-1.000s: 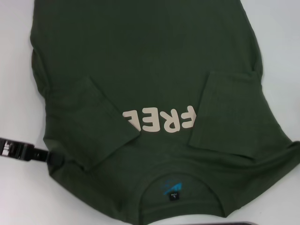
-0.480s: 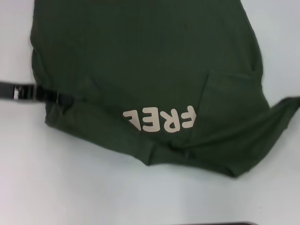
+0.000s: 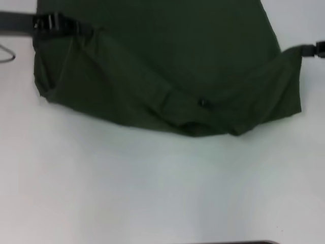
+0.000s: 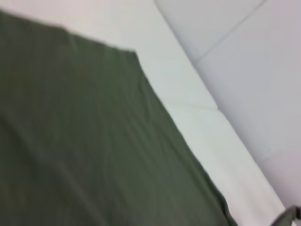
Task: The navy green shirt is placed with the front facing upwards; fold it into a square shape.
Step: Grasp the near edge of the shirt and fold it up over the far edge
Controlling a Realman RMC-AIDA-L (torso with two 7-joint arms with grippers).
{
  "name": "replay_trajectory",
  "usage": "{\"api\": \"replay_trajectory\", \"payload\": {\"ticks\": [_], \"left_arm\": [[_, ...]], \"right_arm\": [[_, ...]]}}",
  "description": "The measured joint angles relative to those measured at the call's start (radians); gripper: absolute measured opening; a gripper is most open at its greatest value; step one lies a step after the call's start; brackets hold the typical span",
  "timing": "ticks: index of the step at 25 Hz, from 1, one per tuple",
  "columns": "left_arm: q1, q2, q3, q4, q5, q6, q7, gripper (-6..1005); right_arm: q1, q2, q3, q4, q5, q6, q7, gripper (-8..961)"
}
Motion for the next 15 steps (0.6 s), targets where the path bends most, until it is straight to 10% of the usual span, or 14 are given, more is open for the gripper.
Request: {"api": "replay_trajectory", "payload": {"ticks": [15], "left_arm": [[-0.067,0.001,0.006,-0.045,-0.080,-0.288,0.005,61]], "right_arm": [[0.133,0.044,-0.103,0.013,0.049,0.269,-0.003,42]]}}
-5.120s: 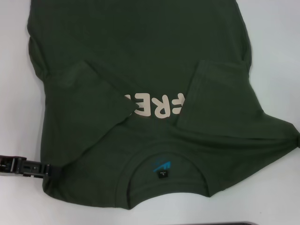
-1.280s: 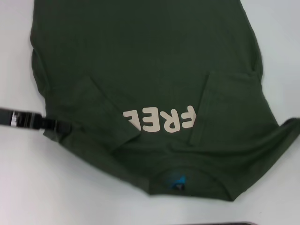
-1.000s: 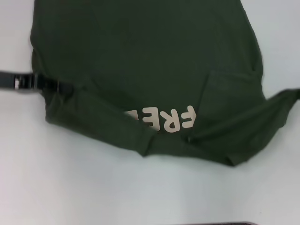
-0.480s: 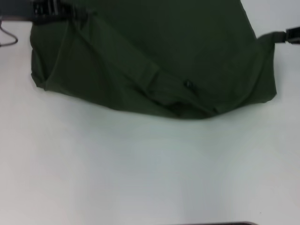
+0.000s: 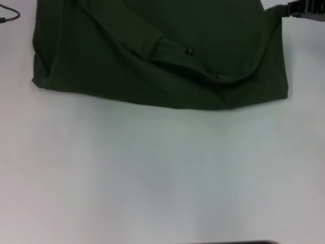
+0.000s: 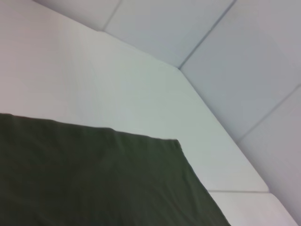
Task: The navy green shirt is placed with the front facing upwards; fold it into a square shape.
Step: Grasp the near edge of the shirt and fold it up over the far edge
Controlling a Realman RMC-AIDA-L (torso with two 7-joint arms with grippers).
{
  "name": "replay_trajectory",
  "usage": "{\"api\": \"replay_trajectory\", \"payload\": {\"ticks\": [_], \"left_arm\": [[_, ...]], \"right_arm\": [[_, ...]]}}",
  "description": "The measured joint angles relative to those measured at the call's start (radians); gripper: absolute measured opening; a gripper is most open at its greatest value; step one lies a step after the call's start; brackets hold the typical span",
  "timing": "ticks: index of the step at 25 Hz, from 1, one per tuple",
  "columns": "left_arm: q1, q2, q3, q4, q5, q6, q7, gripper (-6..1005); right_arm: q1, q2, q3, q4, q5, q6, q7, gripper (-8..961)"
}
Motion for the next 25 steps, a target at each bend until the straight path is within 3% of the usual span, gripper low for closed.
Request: {"api": "replay_trajectory", "payload": {"ticks": [6,25], "left_arm": [[-0.002,-0.002,0.003,-0.021,-0.010,-0.081,0.004,61],[-0.007,-0.021,0.004,-0.022,-0.009,-0.224,0.017,61]], "right_arm": [[0.012,0.005,-0.065,0.006,0.057,0.082,0.004,41],[0.045,0.005,-0.100,0.012,0.084,0.219,0.002,42]]}}
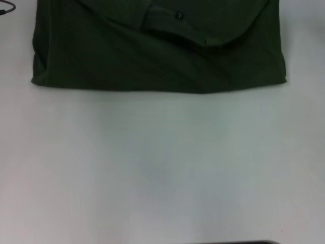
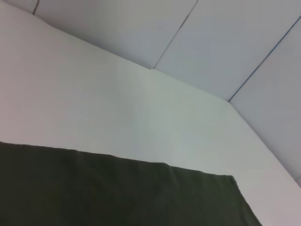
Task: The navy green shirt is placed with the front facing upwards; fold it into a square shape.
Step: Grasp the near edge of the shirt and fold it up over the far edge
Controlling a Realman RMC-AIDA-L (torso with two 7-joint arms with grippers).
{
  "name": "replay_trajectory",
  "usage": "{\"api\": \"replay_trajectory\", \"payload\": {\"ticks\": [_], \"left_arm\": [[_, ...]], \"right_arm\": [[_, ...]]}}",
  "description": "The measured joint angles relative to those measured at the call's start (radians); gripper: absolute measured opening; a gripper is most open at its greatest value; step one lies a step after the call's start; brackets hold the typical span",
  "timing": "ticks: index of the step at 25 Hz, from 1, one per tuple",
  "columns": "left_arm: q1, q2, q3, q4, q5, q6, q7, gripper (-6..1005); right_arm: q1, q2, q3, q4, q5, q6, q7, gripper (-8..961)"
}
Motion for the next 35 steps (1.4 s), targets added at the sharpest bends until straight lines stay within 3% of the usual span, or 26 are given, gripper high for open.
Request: {"api": "replay_trajectory", "payload": {"ticks": [13,19,35], "left_arm": [[-0.002,-0.009,0.001,-0.011,0.001,-0.053,0.016,60],[-0.002,-0.024,0.001,-0.024,-0.001,-0.082,0.034,61],[-0.002,-0.078,0.000,-0.079,-0.012,-0.208,0.103,78]], "right_arm": [[0.018,0.009,-0.036,0.012,0.009,0.090,-0.009,42],[0.024,0.014,-0.038,0.045,0.010,0.135,-0.031,42],[0.027,0.067,-0.042,0.095,0.012,0.264,-0.102,42]]}}
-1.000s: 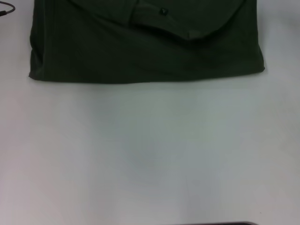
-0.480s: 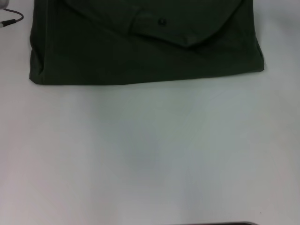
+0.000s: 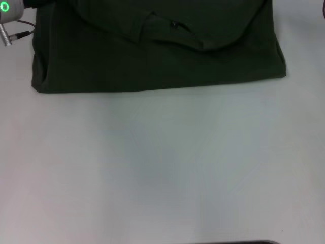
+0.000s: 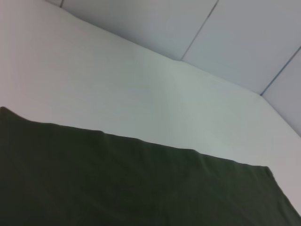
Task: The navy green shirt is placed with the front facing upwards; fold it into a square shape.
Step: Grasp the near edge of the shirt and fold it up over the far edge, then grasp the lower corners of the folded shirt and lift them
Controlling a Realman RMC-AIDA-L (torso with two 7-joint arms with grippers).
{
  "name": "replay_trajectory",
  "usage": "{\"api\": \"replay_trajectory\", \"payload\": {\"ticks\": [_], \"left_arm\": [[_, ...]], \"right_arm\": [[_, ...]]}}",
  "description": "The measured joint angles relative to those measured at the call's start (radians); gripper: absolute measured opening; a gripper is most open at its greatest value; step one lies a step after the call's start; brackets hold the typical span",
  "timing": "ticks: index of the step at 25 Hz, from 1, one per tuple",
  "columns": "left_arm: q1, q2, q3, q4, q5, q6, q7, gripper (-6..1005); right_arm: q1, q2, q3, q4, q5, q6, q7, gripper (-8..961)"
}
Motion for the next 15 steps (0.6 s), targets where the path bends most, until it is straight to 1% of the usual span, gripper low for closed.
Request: {"api": "replay_trajectory", "payload": {"ticks": [1,2,3,5,7,8,10,13,15], "left_arm": [[0.002,-0.007,0.000,0.001,-0.002,-0.012,0.002,80],[0.002,-0.007,0.000,0.001,-0.002,-0.012,0.002,82],[0.005,-0.019,-0.001,0.004,-0.004,-0.034,0.005,85],[0.008,-0.028,-0.001,0.005,-0.008,-0.048,0.016,90],[0.011,-0.034,-0.001,0.003,-0.023,-0.054,0.042,95],[0.013,-0.037,-0.001,0.001,-0.029,-0.054,0.052,116],[0.019,-0.043,-0.002,0.001,-0.046,-0.055,0.072,157],[0.029,-0.045,-0.002,0.000,-0.068,-0.064,0.082,219],[0.041,-0.046,-0.002,0.004,-0.091,-0.069,0.082,260]], "right_arm": [[0.000,0.002,0.000,0.004,0.000,0.006,0.000,42],[-0.001,0.005,-0.001,0.007,0.000,0.011,0.000,41],[-0.001,0.007,-0.001,0.009,0.000,0.013,0.000,41],[-0.004,0.013,-0.001,0.012,0.000,0.020,0.000,41],[-0.007,0.019,-0.002,0.014,0.000,0.025,0.000,41],[-0.009,0.021,-0.004,0.014,0.000,0.027,0.000,41],[-0.013,0.023,-0.010,0.015,0.000,0.030,0.000,93],[-0.015,0.024,-0.026,0.016,0.000,0.029,0.000,170],[-0.015,0.025,-0.036,0.016,0.000,0.029,0.000,263]]}}
